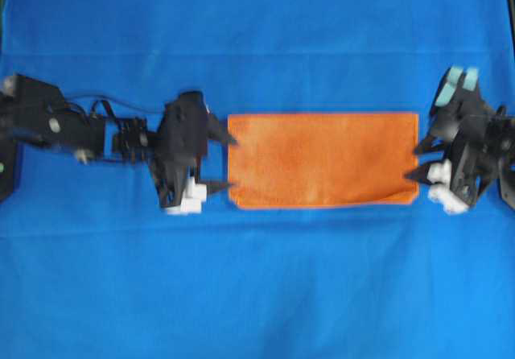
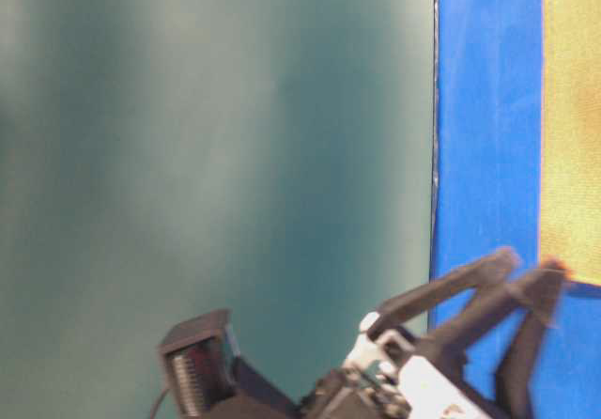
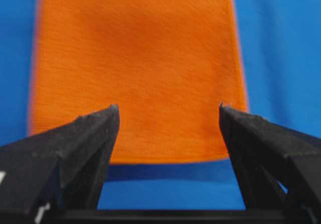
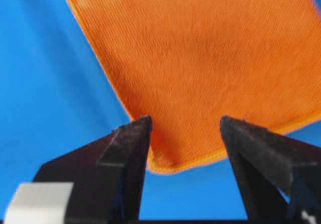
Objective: Fold the orange towel.
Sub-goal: 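Release corners and regrasp the folded towel's left and right ends, then lift the folded strip with both grippers, stretching it between them, then swing the right gripper up and left, folding the strip in half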
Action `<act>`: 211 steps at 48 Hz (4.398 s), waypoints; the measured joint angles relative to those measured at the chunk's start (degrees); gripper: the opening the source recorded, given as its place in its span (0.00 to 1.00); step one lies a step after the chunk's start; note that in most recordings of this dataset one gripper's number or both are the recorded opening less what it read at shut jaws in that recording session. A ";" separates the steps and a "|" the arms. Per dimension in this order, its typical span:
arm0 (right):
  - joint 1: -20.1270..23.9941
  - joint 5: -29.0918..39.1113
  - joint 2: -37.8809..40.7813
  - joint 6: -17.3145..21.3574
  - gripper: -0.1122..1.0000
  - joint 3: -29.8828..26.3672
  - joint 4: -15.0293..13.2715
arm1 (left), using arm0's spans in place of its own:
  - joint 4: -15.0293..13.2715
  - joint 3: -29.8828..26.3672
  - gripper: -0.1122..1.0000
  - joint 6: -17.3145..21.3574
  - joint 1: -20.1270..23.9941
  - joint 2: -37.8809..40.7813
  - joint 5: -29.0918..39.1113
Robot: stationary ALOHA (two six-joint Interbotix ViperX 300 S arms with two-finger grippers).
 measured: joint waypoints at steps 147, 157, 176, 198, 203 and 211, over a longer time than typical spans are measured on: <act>-21.36 -2.02 -2.55 -1.49 0.13 -2.29 -16.61 | 0.09 -9.67 0.13 0.00 -0.35 -3.87 9.14; -25.58 -6.06 5.80 -1.49 0.13 -9.14 -22.50 | 0.09 -15.47 0.13 0.26 -4.39 -0.09 7.65; -27.07 -11.78 23.55 -1.67 0.13 -25.22 -29.27 | 0.00 -25.49 0.13 4.83 -6.77 6.15 7.56; -27.25 -11.60 25.31 -1.76 0.13 -27.33 -30.50 | 0.00 -27.69 0.13 5.45 -6.68 9.14 6.68; -27.95 -11.51 23.38 -1.76 0.13 -25.49 -30.50 | -0.09 -29.88 0.13 6.68 -6.59 11.60 5.89; -29.53 -10.20 18.63 -1.76 0.13 -21.45 -30.50 | -0.09 -34.80 0.13 8.88 -6.50 16.17 5.19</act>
